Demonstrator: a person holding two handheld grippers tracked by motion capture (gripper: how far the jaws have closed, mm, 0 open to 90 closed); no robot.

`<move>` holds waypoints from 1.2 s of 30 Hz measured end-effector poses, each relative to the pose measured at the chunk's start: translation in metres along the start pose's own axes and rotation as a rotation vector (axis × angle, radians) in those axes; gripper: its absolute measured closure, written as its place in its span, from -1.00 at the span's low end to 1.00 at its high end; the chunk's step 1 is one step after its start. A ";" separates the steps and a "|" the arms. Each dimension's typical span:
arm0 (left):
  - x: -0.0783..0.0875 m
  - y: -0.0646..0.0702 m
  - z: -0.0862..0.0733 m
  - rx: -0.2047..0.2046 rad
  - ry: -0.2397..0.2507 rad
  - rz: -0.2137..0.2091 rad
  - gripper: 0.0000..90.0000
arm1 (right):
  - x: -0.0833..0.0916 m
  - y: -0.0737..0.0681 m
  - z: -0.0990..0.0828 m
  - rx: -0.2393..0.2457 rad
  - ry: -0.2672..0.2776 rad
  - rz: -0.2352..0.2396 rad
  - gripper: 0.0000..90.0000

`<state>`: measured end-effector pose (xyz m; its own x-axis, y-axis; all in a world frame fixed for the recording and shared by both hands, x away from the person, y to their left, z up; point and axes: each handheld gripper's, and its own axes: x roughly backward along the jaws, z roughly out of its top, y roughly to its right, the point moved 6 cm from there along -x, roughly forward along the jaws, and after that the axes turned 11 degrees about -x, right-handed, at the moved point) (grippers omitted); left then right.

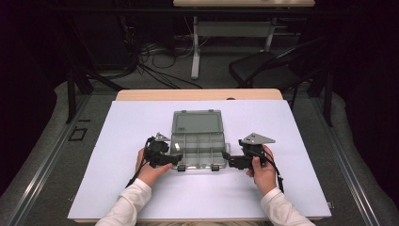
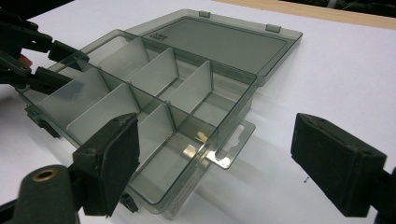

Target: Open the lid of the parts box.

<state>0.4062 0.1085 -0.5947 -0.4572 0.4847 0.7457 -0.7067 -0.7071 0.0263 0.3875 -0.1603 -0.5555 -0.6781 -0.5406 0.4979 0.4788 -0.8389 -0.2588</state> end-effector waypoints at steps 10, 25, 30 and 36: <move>-0.006 0.002 -0.003 -0.046 -0.010 0.003 -0.22 | -0.002 -0.002 -0.001 0.002 -0.015 0.012 -0.67; -0.008 0.001 -0.005 -0.113 -0.007 0.014 -0.19 | -0.019 0.006 0.034 -0.034 -0.098 0.031 -0.67; -0.008 0.001 -0.005 -0.119 0.002 0.018 -0.20 | -0.028 0.005 0.053 -0.039 -0.122 0.026 -0.67; -0.009 0.000 -0.005 -0.123 0.014 0.023 -0.23 | -0.039 0.005 0.070 -0.023 -0.136 -0.002 -0.67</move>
<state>0.4077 0.1059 -0.6048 -0.4809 0.4766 0.7359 -0.7562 -0.6503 -0.0730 0.4557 -0.1390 -0.5185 -0.5963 -0.5269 0.6056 0.4638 -0.8419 -0.2758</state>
